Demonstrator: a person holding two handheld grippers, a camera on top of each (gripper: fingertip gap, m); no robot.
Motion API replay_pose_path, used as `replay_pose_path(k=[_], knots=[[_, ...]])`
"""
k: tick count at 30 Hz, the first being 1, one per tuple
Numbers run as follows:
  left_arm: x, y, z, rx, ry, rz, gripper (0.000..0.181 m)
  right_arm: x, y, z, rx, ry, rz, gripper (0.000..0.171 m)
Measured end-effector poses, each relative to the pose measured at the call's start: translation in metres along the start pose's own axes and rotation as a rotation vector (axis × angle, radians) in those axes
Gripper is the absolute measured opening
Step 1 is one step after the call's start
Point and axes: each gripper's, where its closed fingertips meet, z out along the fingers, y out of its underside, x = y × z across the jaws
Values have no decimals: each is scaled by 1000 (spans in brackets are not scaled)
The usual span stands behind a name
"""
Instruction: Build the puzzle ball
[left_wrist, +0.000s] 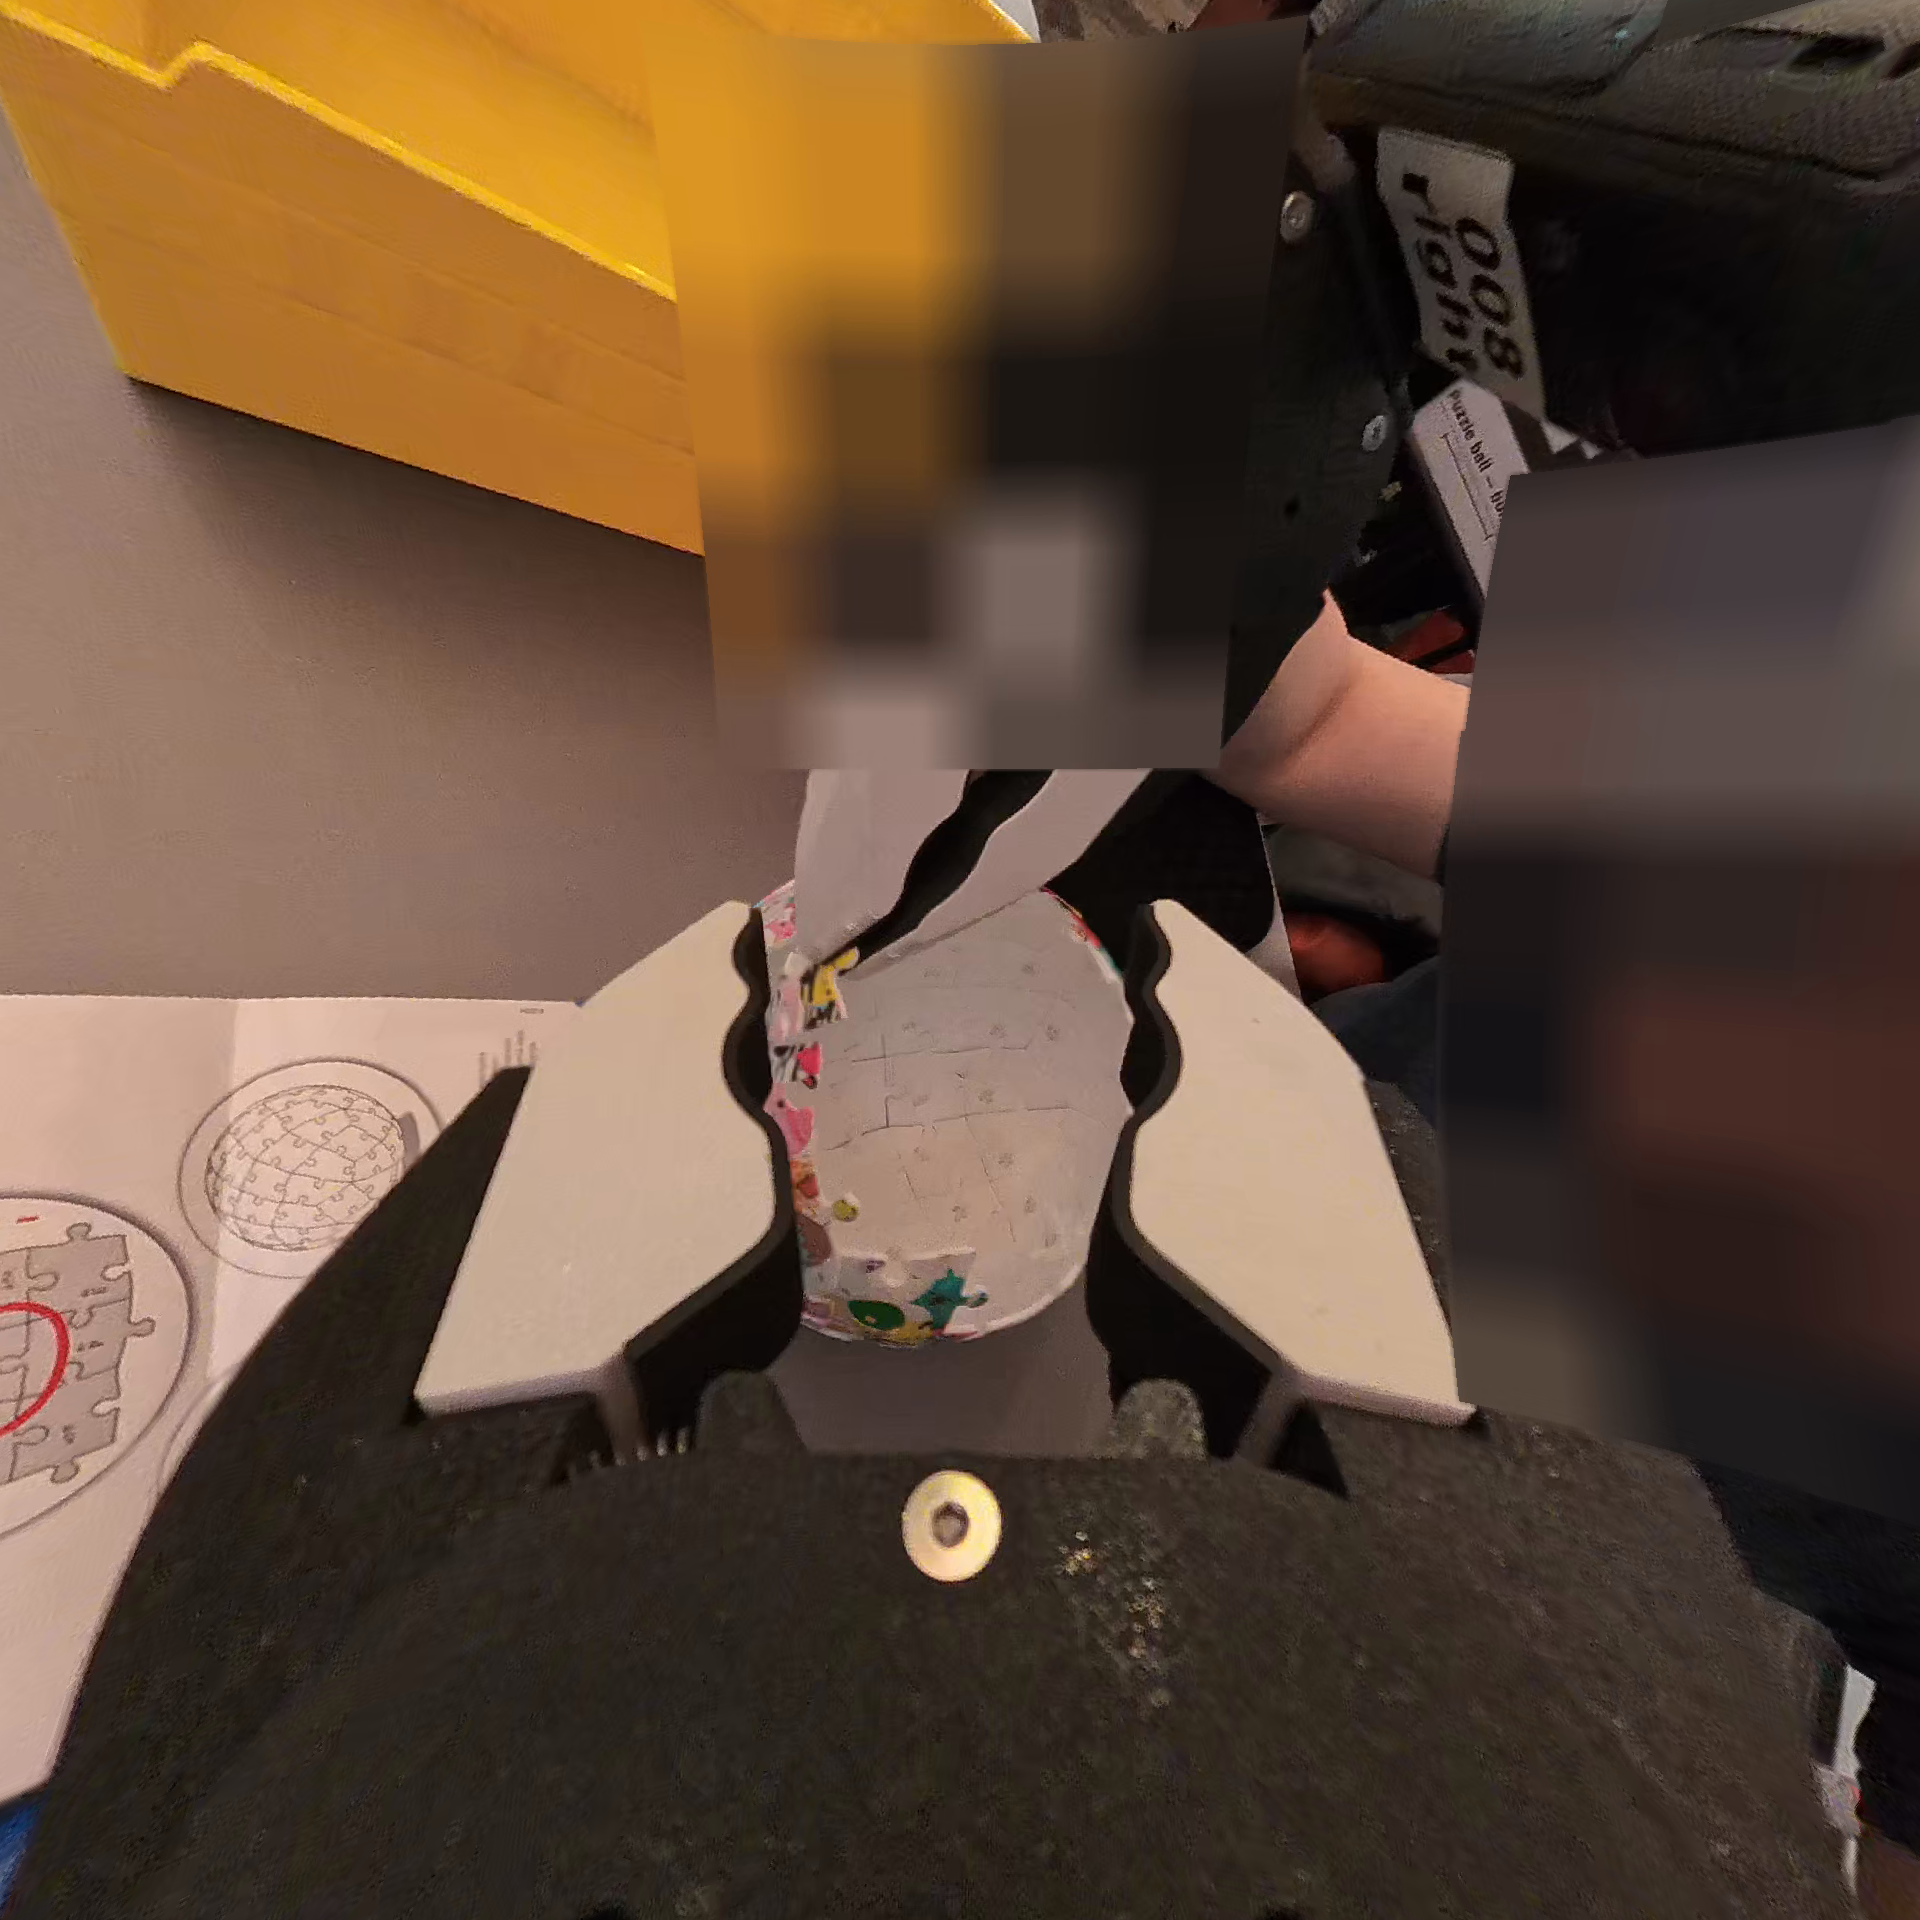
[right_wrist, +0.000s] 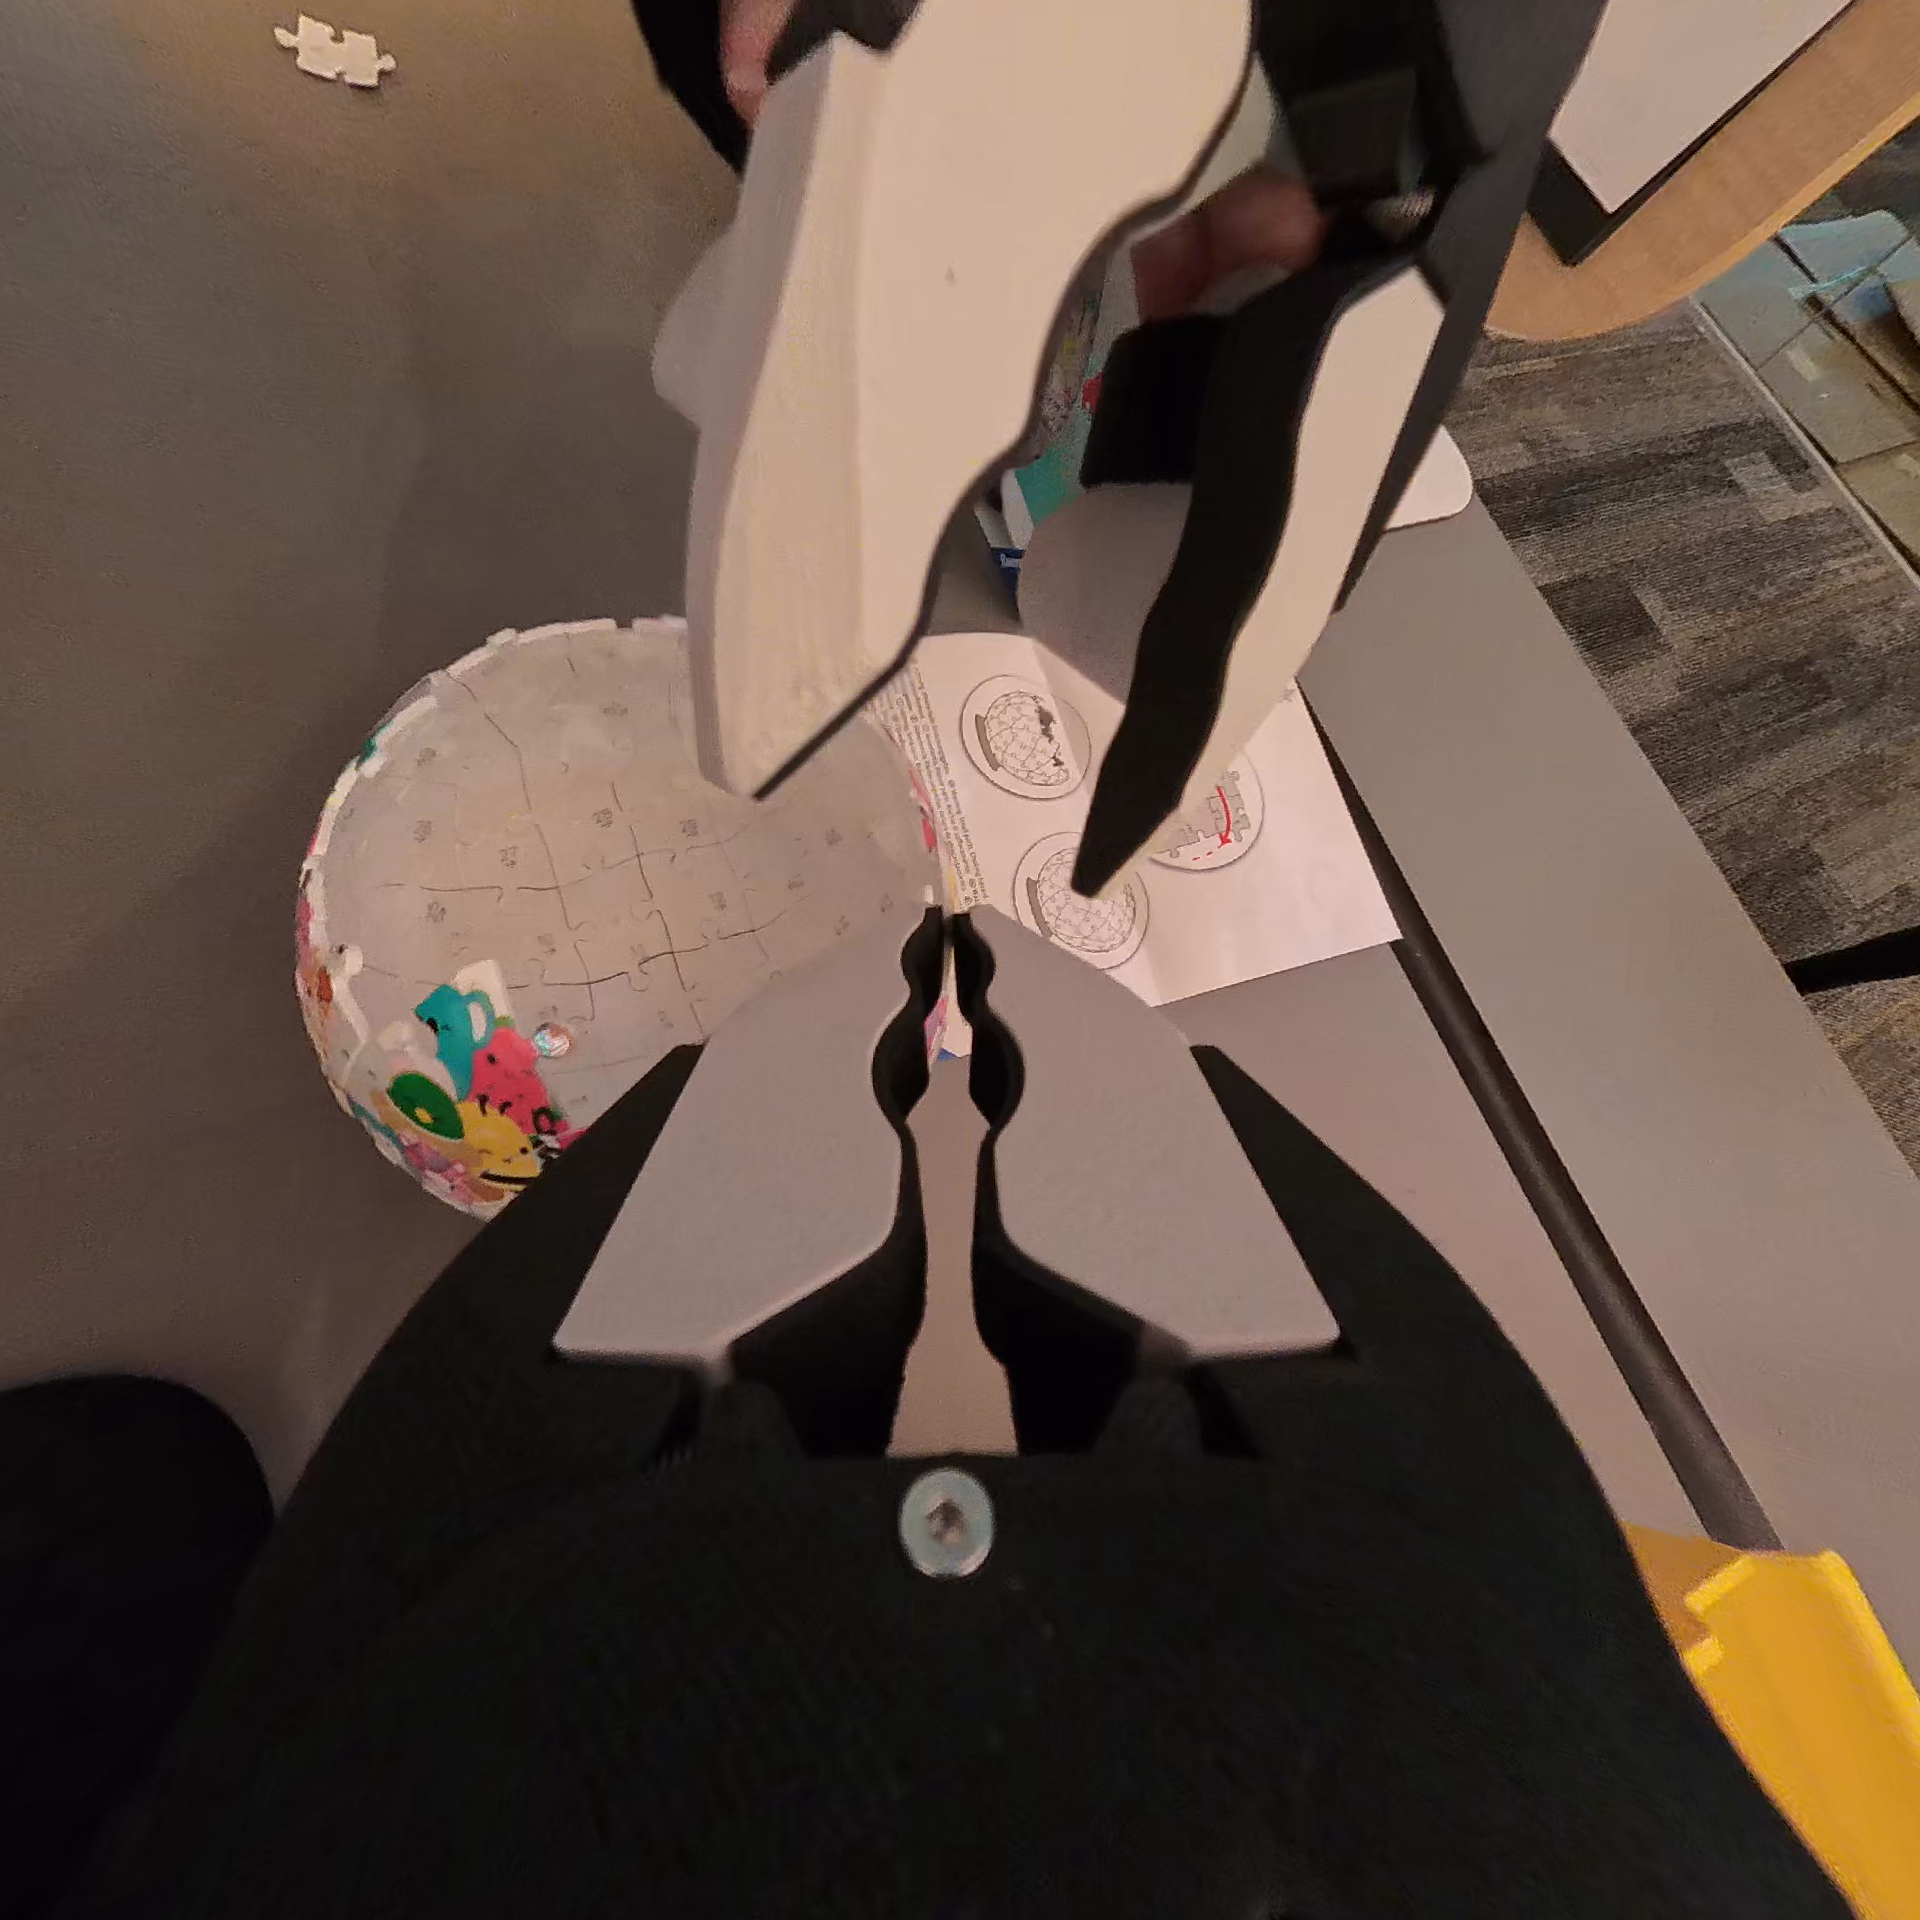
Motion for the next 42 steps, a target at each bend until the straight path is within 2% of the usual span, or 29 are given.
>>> replay_pose_path(k=[13, 21, 35, 42], knots=[[-2, 8, 1, -22, -7, 60, 64, 1, -2, 1, 6, 75, -142, 3], [2, 10, 0, -23, -43, 109, 60, 1, 2, 3, -2, 37, -134, 3], [0, 23, 7, -64, 10, 22, 62, 1, 4, 7, -48, -1, -162, 3], [-6, 31, 10, -123, -50, 60, 61, 2, 5, 8, -78, 13, -135, 3]])
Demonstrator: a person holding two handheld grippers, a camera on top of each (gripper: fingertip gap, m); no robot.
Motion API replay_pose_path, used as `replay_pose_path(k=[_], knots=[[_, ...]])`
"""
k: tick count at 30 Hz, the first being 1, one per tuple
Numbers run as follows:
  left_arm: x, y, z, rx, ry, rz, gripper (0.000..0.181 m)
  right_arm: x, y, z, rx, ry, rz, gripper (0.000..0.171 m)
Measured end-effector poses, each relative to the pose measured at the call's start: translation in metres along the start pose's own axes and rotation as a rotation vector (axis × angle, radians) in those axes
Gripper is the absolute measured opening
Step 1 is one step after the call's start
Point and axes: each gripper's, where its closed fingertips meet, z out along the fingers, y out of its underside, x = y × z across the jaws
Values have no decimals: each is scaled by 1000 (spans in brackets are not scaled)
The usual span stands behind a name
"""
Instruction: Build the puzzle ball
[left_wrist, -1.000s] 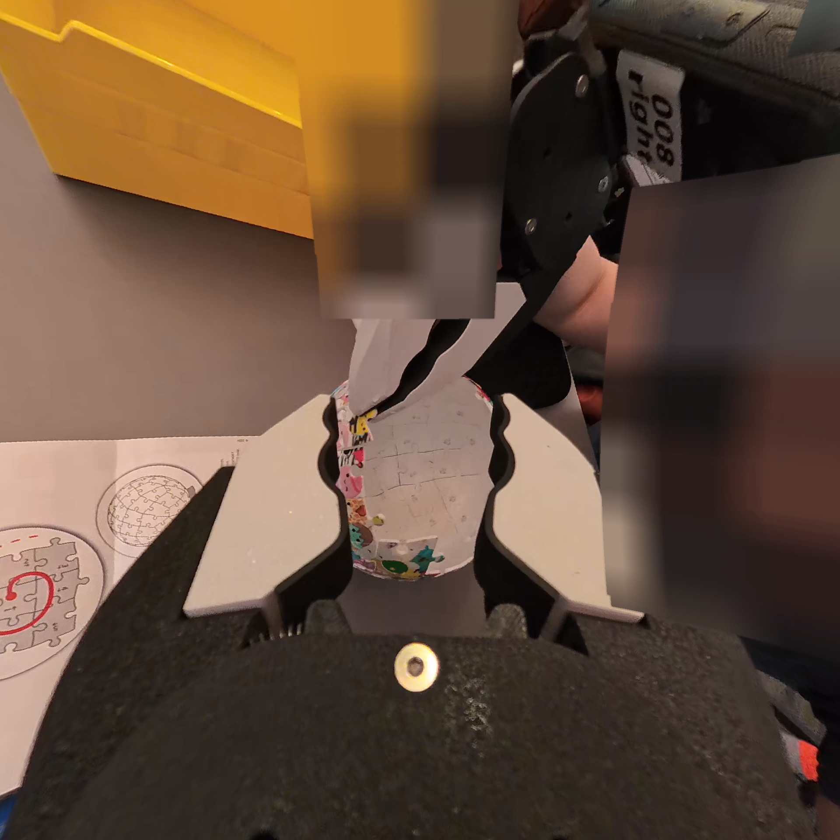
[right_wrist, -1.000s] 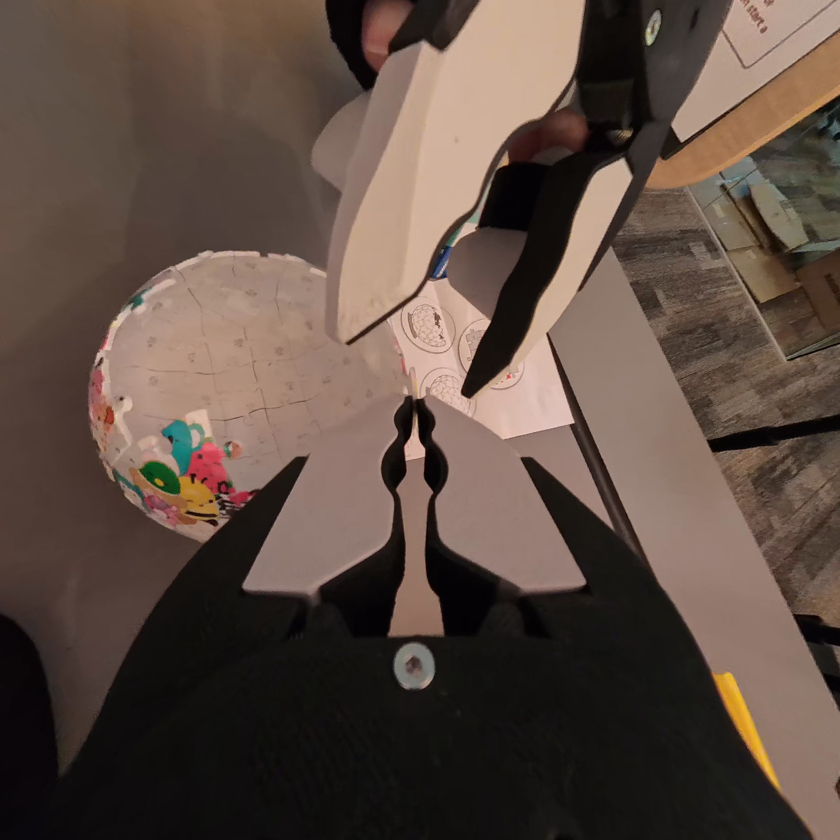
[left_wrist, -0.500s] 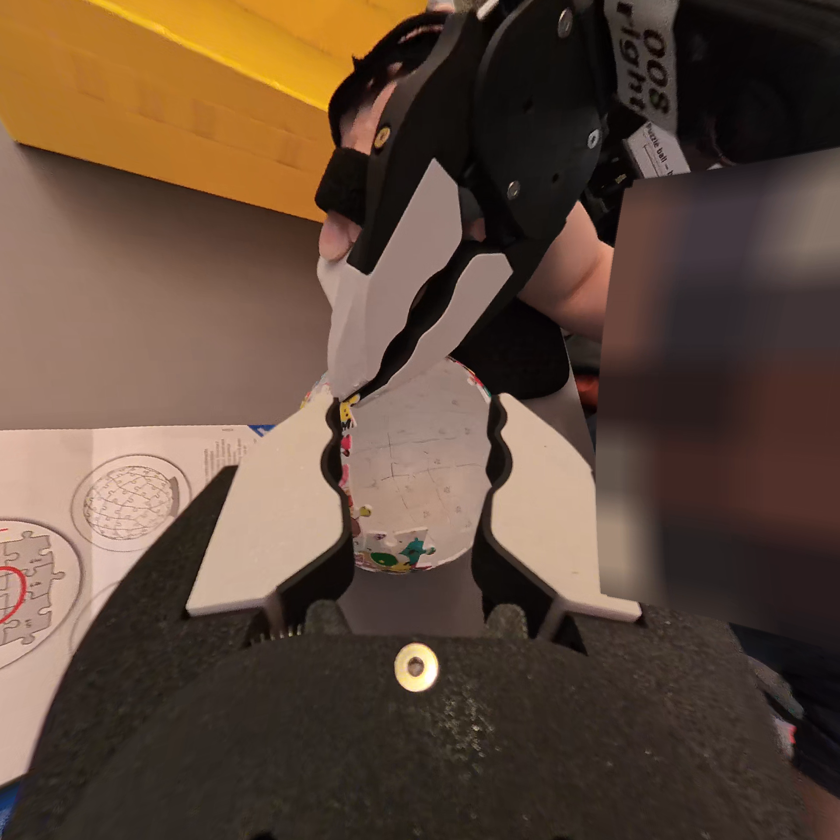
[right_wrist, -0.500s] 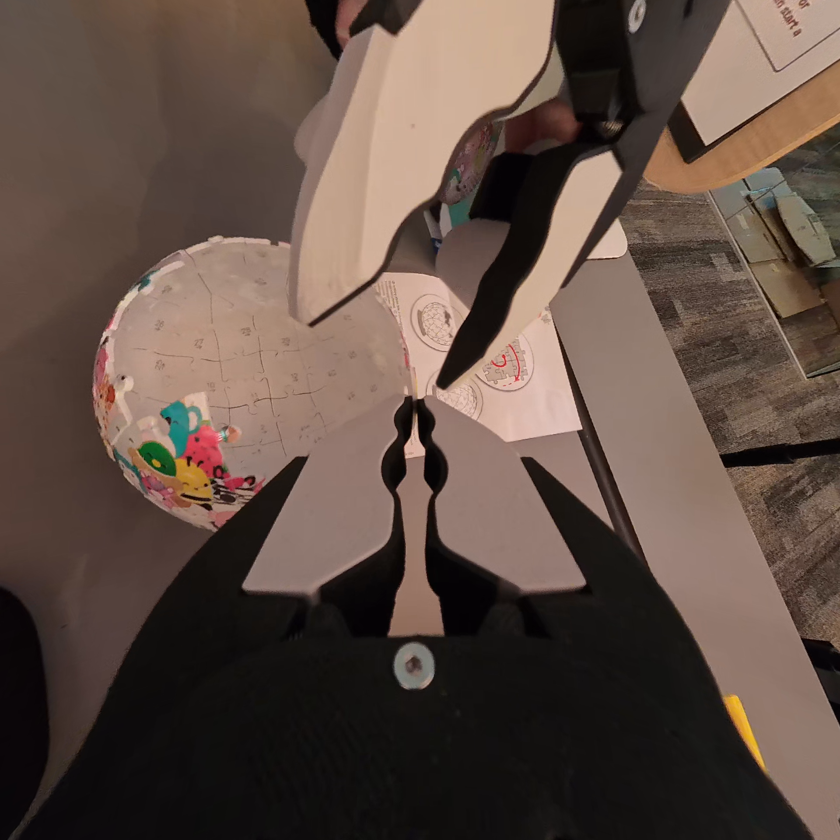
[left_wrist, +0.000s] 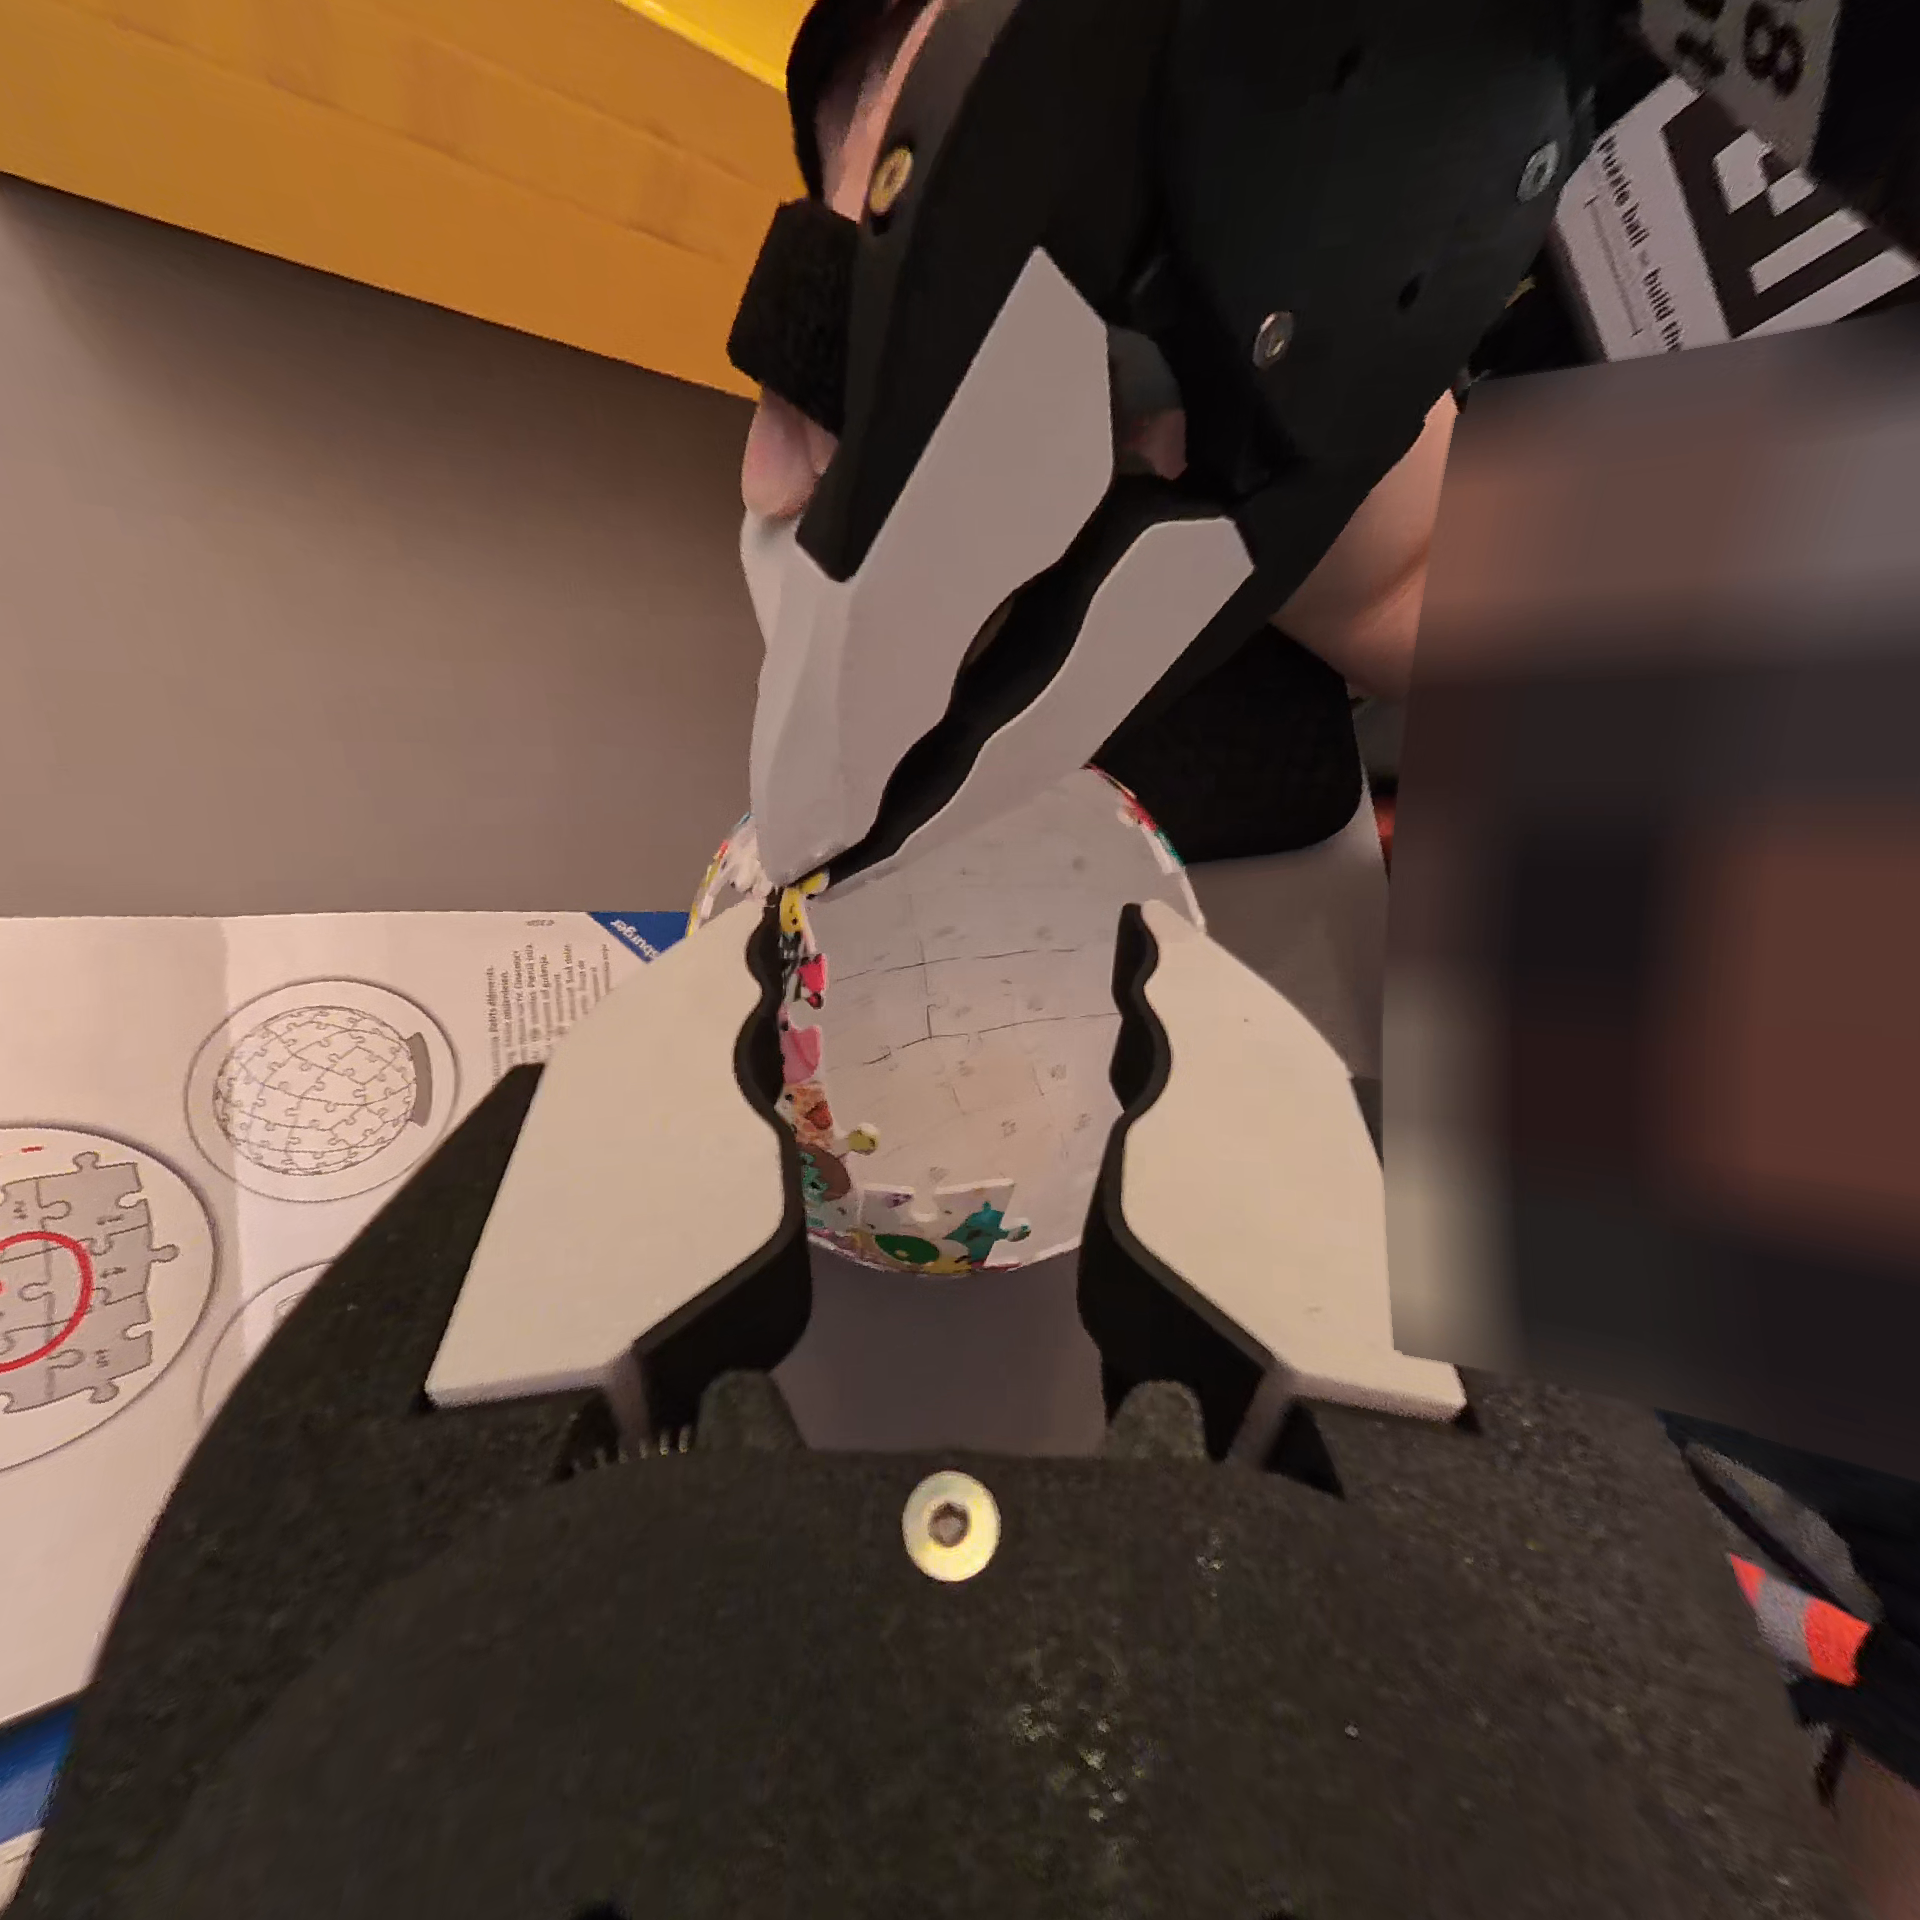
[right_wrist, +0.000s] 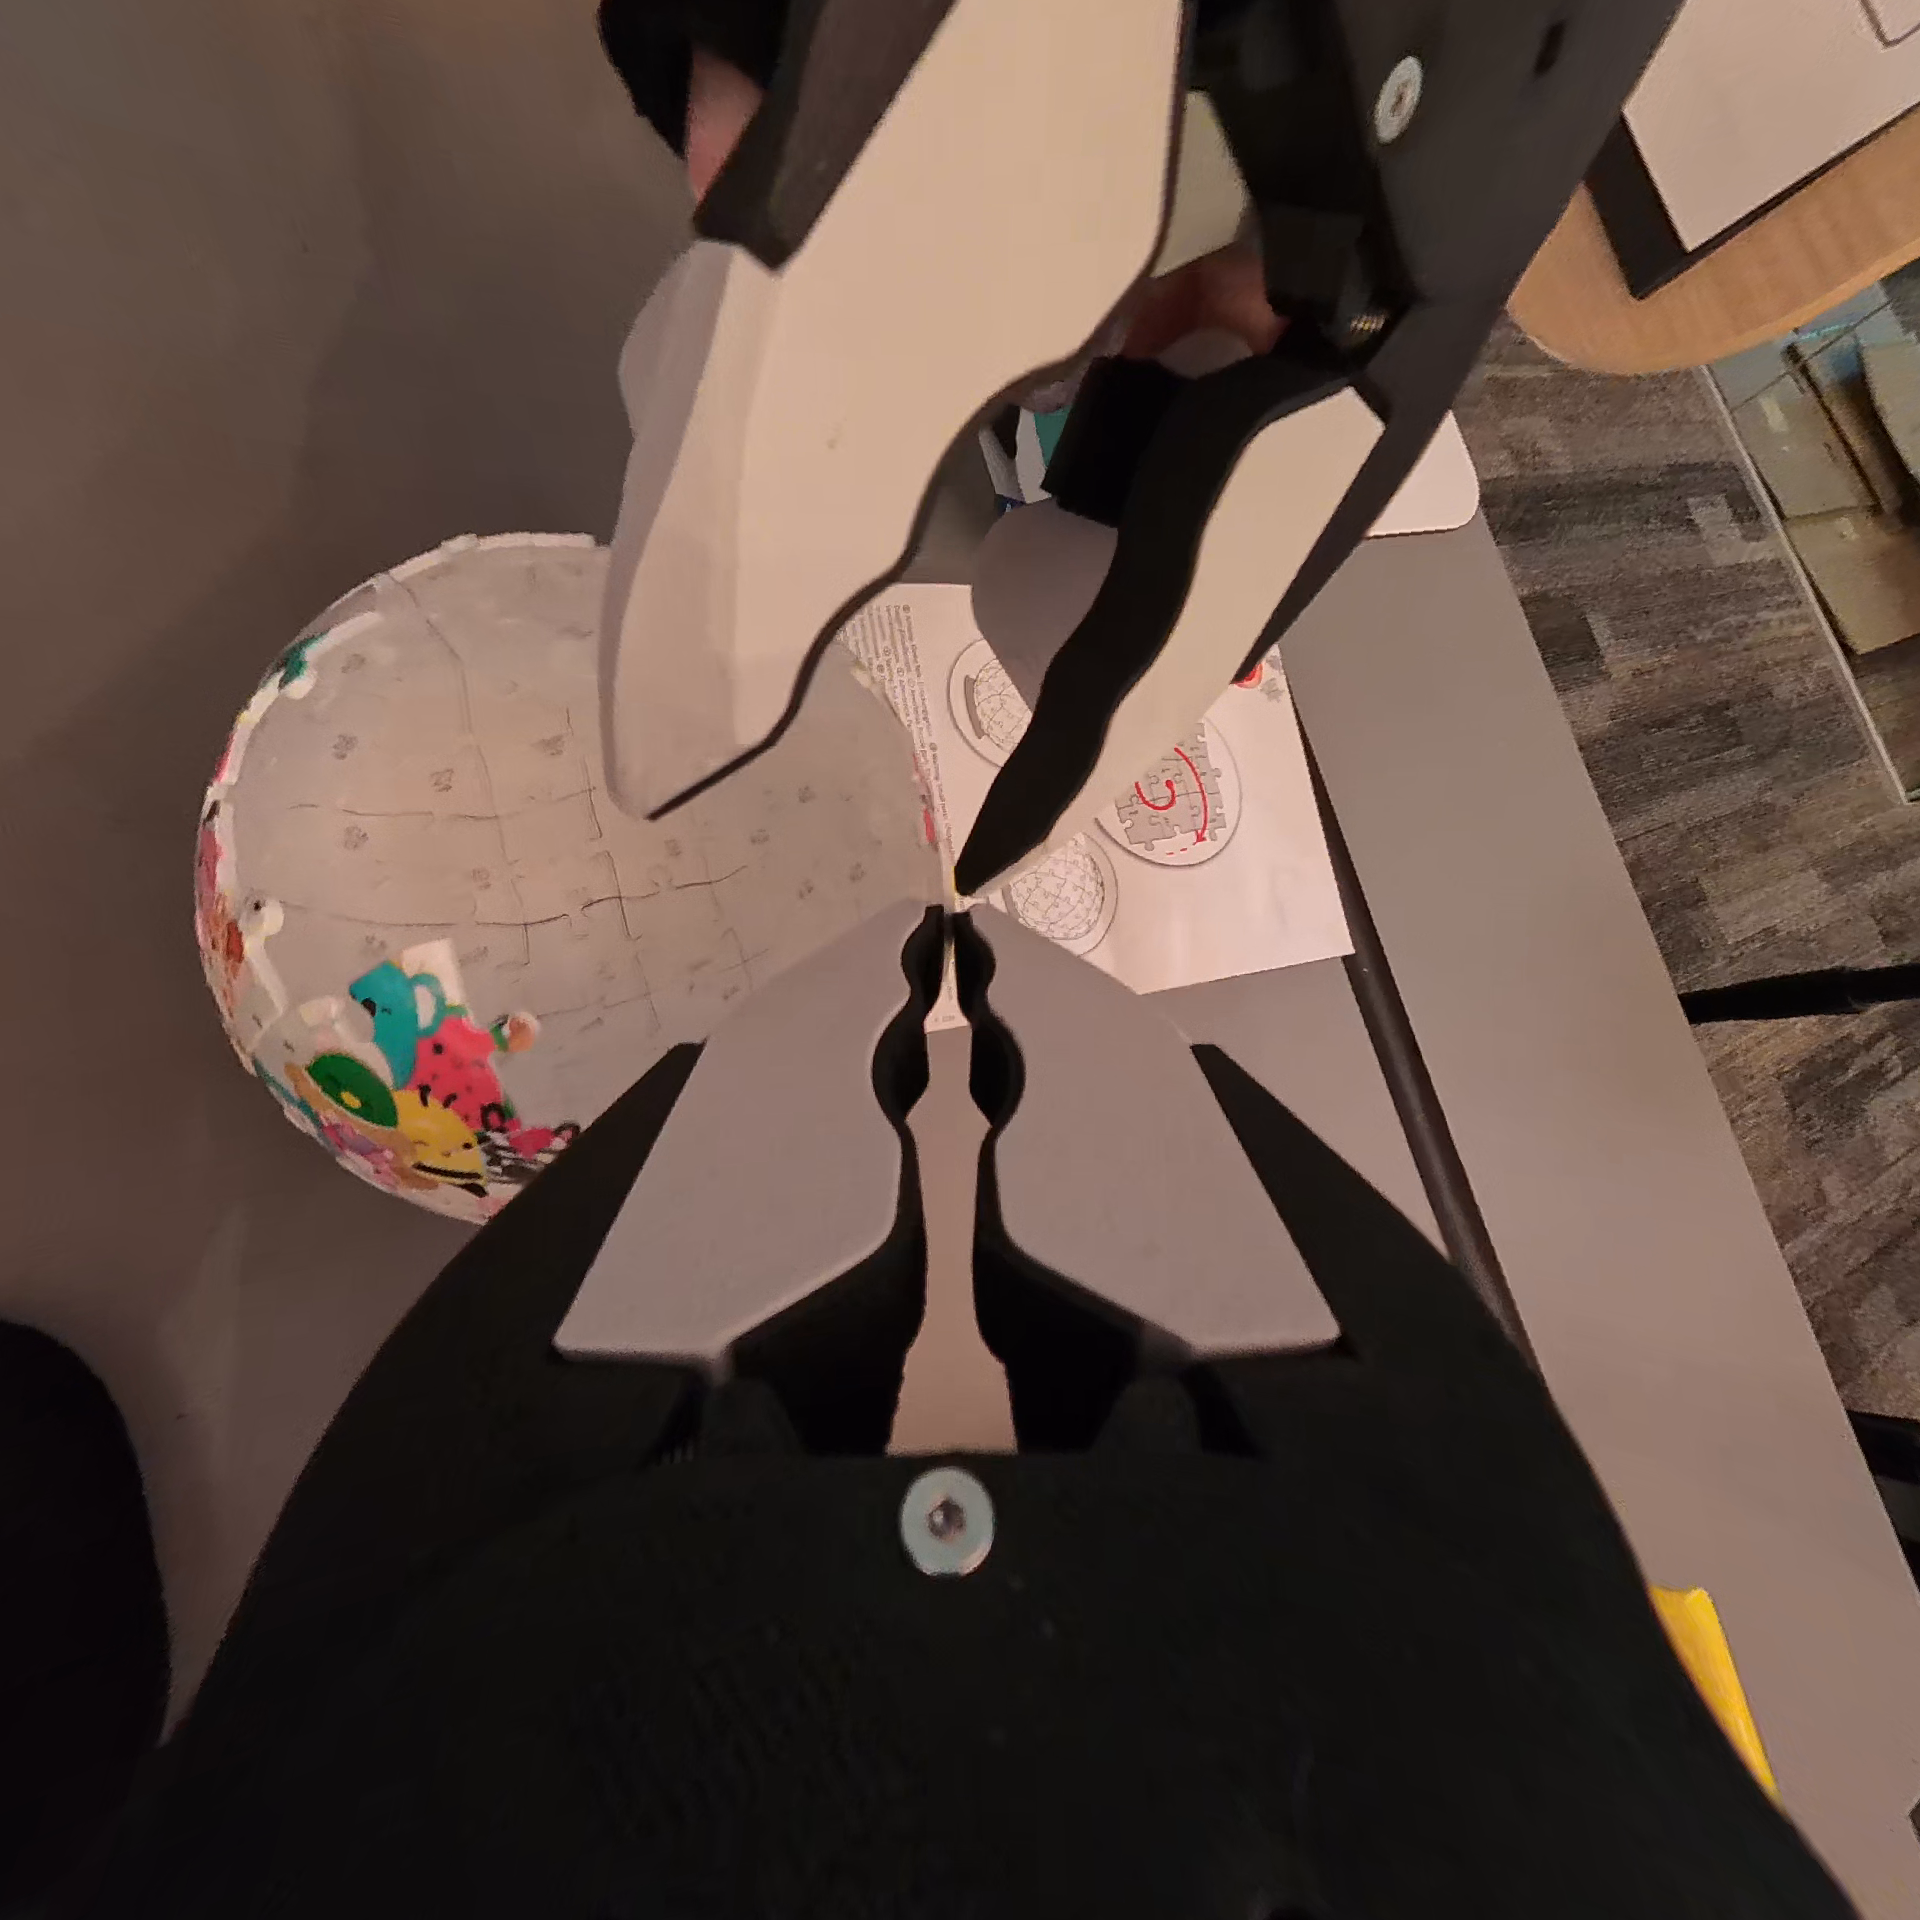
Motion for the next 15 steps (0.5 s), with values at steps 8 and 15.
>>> replay_pose_path(k=[8, 15], knots=[[-5, 3, 2, -57, -54, 10, 57, 0, 0, 1, -21, 12, 20, 3], [-11, 8, 6, -74, -34, -45, 62, 1, 0, 1, -17, 25, 33, 3]])
